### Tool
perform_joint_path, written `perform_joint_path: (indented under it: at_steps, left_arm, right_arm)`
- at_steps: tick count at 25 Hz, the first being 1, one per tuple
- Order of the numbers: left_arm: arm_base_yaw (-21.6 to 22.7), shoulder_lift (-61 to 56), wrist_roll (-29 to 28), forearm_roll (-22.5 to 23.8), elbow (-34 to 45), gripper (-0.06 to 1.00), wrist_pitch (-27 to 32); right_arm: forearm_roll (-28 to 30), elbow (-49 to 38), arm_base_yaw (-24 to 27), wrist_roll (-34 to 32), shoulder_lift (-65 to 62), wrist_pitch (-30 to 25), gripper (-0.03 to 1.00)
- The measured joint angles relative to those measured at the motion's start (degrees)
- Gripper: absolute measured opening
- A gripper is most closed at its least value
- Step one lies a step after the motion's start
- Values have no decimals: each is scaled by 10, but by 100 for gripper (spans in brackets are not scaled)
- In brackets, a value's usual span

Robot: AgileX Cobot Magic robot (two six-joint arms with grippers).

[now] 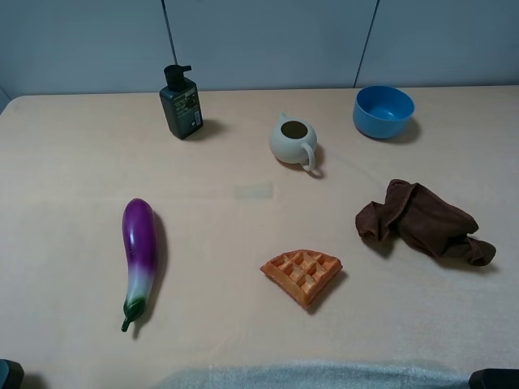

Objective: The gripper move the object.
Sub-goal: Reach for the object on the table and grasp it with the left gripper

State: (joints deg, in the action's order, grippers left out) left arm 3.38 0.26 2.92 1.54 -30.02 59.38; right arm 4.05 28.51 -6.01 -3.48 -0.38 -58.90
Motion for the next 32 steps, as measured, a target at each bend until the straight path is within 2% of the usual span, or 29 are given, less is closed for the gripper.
perform_joint_path:
  at_steps: [9, 19, 32]
  left_arm:
    - [0, 131, 19, -8, -72, 95, -1]
    - [-1, 296, 65, -59, -129, 91, 1]
    - [-50, 365, 80, -65, -150, 90, 0]
  right_arm:
    - [0, 0, 0, 0, 0, 0, 69]
    - [0, 0, 0, 0, 0, 0, 69]
    - [0, 0, 0, 0, 0, 0, 69]
